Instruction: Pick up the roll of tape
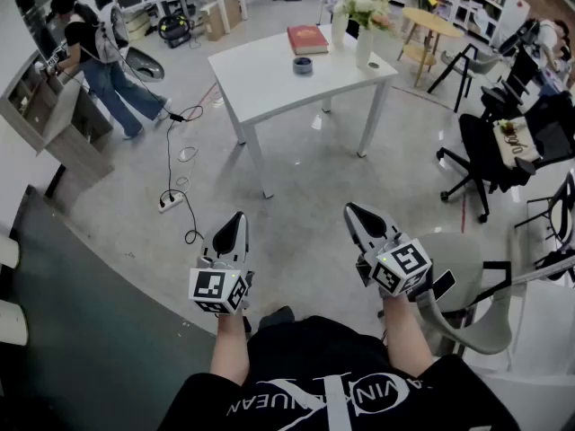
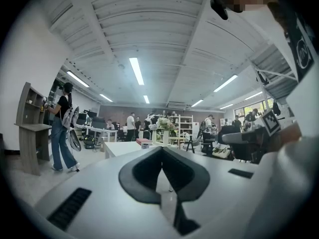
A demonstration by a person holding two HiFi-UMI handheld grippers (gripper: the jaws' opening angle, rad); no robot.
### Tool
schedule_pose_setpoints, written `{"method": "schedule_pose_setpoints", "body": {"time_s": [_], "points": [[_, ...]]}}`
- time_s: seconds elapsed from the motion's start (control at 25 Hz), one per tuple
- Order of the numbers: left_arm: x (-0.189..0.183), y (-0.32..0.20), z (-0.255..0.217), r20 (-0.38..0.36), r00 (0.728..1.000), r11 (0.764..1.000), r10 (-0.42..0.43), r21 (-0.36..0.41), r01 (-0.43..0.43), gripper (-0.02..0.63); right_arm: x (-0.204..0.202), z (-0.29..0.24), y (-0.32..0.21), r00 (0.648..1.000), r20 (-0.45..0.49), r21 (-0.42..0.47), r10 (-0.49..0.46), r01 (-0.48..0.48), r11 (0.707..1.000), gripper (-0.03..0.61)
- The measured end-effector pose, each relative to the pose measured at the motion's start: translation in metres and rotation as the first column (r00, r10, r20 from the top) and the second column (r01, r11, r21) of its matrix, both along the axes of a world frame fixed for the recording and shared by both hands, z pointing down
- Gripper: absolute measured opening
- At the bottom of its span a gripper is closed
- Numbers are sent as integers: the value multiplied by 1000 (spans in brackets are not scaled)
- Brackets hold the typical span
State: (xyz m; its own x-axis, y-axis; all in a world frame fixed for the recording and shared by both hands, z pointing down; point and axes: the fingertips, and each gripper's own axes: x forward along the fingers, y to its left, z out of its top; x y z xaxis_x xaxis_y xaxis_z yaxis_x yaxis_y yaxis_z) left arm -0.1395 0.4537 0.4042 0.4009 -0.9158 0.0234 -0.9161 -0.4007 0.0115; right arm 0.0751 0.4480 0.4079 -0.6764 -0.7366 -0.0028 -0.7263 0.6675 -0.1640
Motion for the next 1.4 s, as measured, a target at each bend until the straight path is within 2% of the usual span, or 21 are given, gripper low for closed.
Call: {"method": "schedule_pose_setpoints", "body": {"time_s": [0.52,0.76,0.92,1.08,1.4], "points": [[10,-10,-11,-9,1000,1000,11,15,-11,3,6,-3,-7,1000,-13,2,-3,3,1000,9],[15,-10,-7,-7,1000,1000,21,2,-21,3,20,1,-17,998,15,-24,67,-66,998,10],[16,-17,-6,-7,1000,1000,26,-3,-26,3,26,2,-25,997,35,-35,74,-73,997,85],[20,-38,1,-18,999,999,38,-21,-38,3,26,12,-40,998,35,-61,60,-58,996,123],[19,-107,16,-28,998,998,49,-44,-51,3,25,29,-104,997,39,-99,73,-69,993,155]]}}
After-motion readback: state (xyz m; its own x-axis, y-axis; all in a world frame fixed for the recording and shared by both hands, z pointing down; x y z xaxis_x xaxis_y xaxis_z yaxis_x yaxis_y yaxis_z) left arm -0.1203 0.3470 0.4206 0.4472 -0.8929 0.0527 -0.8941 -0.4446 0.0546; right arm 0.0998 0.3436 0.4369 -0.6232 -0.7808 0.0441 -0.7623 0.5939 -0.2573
